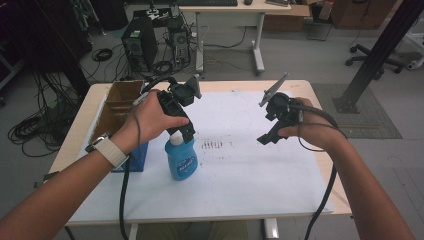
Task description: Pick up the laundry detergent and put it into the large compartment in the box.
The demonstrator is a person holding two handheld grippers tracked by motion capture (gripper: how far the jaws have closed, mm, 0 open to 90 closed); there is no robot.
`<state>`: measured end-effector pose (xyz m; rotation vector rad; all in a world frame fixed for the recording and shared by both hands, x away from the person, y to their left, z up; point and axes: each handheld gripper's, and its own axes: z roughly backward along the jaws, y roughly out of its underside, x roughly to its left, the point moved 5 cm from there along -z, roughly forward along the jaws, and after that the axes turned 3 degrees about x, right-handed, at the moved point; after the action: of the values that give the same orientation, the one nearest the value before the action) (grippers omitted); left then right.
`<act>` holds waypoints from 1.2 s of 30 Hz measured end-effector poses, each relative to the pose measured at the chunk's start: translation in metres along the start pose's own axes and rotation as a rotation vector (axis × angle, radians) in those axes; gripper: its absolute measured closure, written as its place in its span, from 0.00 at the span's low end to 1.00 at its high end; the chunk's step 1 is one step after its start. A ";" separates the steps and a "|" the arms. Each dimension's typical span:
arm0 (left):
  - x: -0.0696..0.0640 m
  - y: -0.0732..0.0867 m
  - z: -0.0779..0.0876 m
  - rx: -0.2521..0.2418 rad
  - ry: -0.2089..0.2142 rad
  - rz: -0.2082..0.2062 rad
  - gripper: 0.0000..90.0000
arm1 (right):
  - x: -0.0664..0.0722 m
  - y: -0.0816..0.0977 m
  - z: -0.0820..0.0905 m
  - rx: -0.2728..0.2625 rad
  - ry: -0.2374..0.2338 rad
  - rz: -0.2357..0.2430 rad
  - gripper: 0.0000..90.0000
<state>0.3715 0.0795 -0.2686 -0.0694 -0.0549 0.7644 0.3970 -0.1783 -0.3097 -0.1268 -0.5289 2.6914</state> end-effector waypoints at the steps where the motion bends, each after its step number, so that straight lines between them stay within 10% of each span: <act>1: 0.000 0.000 -0.001 0.002 0.001 0.000 0.11 | 0.000 0.000 0.000 0.000 0.000 0.000 0.11; 36: -0.001 0.002 -0.037 0.026 0.003 0.007 0.11 | 0.000 -0.002 -0.006 0.007 -0.009 0.002 0.11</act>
<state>0.3724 0.0787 -0.3060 -0.0459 -0.0416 0.7716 0.3984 -0.1748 -0.3142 -0.1128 -0.5229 2.6965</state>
